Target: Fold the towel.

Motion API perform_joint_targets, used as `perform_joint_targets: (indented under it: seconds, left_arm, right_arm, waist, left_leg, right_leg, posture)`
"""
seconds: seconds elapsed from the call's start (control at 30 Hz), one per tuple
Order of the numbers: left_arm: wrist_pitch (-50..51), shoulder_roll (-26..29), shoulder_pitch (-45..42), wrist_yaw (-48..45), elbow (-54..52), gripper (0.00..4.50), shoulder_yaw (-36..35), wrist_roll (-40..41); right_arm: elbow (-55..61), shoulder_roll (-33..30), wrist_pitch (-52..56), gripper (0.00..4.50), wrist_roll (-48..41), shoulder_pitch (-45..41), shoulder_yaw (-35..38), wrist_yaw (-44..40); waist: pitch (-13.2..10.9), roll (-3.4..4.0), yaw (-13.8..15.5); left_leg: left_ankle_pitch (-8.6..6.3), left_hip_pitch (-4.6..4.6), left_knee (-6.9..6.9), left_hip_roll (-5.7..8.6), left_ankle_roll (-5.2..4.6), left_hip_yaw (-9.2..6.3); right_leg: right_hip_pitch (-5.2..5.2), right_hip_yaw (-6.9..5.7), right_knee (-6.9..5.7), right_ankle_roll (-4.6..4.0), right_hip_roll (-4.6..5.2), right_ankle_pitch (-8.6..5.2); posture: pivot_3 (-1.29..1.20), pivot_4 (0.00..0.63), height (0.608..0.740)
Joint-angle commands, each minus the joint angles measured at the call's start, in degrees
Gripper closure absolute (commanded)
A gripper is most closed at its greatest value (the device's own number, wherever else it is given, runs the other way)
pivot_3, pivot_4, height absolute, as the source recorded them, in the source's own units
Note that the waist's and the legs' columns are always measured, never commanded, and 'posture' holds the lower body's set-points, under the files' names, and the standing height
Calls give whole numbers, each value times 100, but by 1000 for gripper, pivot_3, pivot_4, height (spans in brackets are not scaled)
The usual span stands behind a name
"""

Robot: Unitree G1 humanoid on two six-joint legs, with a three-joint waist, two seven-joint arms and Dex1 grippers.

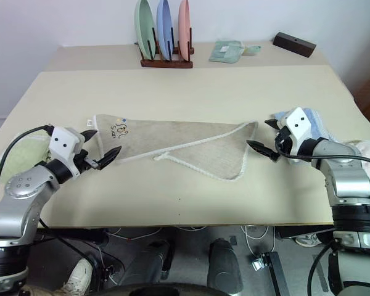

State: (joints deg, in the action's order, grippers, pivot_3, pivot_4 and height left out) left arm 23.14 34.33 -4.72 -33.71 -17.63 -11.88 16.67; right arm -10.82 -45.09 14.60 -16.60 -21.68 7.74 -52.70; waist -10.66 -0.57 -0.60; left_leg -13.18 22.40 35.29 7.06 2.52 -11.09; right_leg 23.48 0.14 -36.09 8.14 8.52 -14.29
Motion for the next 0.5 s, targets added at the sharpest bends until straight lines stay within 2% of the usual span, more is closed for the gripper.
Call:
perform_joint_targets:
  seconds: [0.03, 0.33, 0.5]
  left_arm:
    - [-141, 146, 33, -82, -50, 40, -119, -18]
    - [-111, 169, -72, -144, -42, 40, -25, -18]
    - [0, 254, 22, -499, -569, 40, 222, 170]
  right_arm:
    - [238, -60, -12, 0, -96, -11, 236, 40]
    - [329, -26, -23, 0, -80, 35, 203, 93]
    - [444, -39, 213, 0, -204, 71, 187, 6]
  waist:
    - [0, 0, -2]
    - [0, 0, 0]
    - [0, 0, 1]
  left_leg:
    - [0, 0, 0, 0, 0, 0]
    - [0, 0, 0, 0, 0, 0]
    - [0, 0, 0, 0, 0, 0]
  right_leg:
    - [0, 0, 0, 0, 0, 0]
    - [0, 0, 0, 0, 0, 0]
    - [0, 0, 0, 0, 0, 0]
  posture:
    - [0, 150, 738]
    - [0, 150, 738]
    - [0, 150, 738]
